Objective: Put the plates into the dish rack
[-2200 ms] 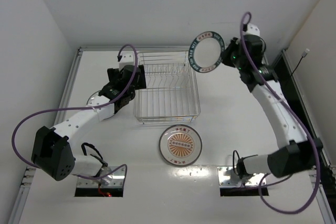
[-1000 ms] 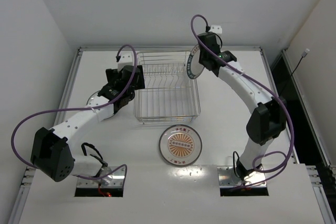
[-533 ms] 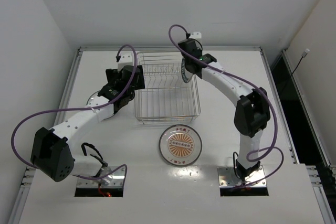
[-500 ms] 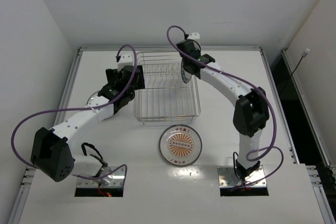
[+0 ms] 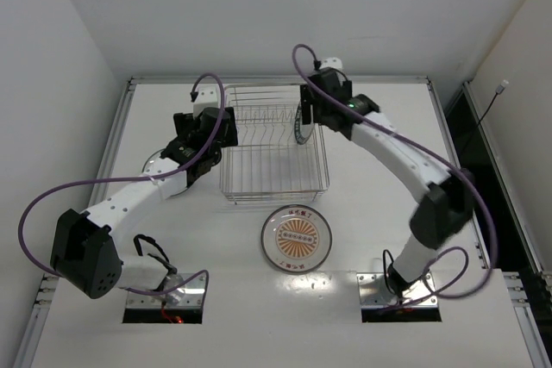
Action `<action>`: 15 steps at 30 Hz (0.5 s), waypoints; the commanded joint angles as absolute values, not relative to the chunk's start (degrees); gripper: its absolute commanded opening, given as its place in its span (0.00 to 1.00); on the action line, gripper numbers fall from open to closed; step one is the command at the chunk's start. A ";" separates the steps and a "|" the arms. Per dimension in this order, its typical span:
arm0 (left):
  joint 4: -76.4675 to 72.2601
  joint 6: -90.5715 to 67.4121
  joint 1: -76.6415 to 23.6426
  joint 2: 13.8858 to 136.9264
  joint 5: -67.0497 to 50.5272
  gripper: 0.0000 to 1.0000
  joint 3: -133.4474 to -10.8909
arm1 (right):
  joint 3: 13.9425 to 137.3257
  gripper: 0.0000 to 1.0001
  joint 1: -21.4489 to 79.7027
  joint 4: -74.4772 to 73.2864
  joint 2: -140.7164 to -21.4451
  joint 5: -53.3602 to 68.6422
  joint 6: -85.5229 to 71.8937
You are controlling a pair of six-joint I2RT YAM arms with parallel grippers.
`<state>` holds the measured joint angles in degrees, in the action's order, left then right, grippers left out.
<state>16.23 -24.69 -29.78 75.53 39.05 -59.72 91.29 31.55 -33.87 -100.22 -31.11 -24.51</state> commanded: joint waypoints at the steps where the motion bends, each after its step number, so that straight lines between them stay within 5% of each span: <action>1: 14.94 -25.49 -29.62 74.27 40.51 0.99 -59.41 | 83.81 0.74 29.36 -34.98 -81.54 -18.50 -25.40; 9: 14.94 -25.49 -29.62 73.75 41.57 0.99 -59.41 | 50.51 0.79 23.12 -38.50 -55.04 7.01 -37.85; 15: 14.94 -25.49 -29.62 73.74 42.71 0.99 -59.41 | 23.36 0.76 19.95 -24.11 -48.69 28.01 -49.38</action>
<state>16.23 -24.69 -29.78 75.53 41.10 -59.70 33.45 20.86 -31.86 -49.39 13.37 -40.38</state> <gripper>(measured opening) 0.992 0.770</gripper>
